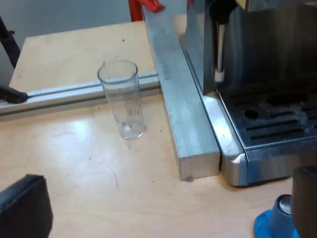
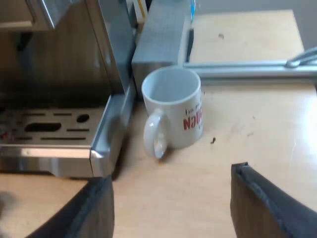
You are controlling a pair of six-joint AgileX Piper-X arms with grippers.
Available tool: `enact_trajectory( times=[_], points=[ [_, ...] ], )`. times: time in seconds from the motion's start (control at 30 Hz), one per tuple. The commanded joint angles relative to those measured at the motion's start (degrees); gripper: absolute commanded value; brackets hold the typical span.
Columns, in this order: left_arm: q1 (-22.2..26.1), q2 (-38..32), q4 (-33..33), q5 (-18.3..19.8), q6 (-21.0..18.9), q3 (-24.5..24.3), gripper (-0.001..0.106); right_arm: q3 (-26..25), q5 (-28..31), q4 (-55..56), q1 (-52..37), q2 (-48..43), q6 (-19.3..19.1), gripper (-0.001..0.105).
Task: Grind coffee beans and then tamp
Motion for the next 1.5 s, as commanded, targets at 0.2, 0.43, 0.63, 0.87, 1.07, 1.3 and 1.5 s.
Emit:
enact_trajectory(
  times=[0.2, 0.43, 0.63, 0.87, 1.07, 1.3, 1.5],
  points=[
    [0.0, -8.0, 1.3, -0.7, 0.2, 1.1, 0.105, 3.6, -0.6, -1.3, 0.1, -2.2, -0.3, 0.054],
    [0.0, -8.0, 1.1, -0.5, 0.7, 1.3, 0.105, 4.1, -0.6, -2.3, 0.1, -2.2, -0.3, 0.054],
    [0.0, -8.0, 1.1, -0.5, 0.7, 1.3, 0.105, 4.1, 0.0, -2.3, 0.1, -2.2, -0.3, 0.054],
    [0.0, -8.0, 1.1, -0.4, 0.7, 1.3, 0.105, 4.1, 0.0, -2.3, 0.1, -2.2, -0.3, 0.054],
    [0.0, -8.1, 1.1, -0.4, 0.7, 1.3, 0.105, 4.1, 0.0, -2.3, 0.1, -2.2, -0.3, 0.054],
    [0.0, -8.1, 1.1, -0.4, 0.7, 1.3, 0.105, 4.1, 0.0, -2.3, 0.1, -2.2, -0.3, 0.054],
    [0.0, -8.1, 1.1, -0.4, 0.7, 1.3, 0.105, 4.1, 0.0, -2.3, 0.1, -2.2, -0.3, 0.054]
  ],
)
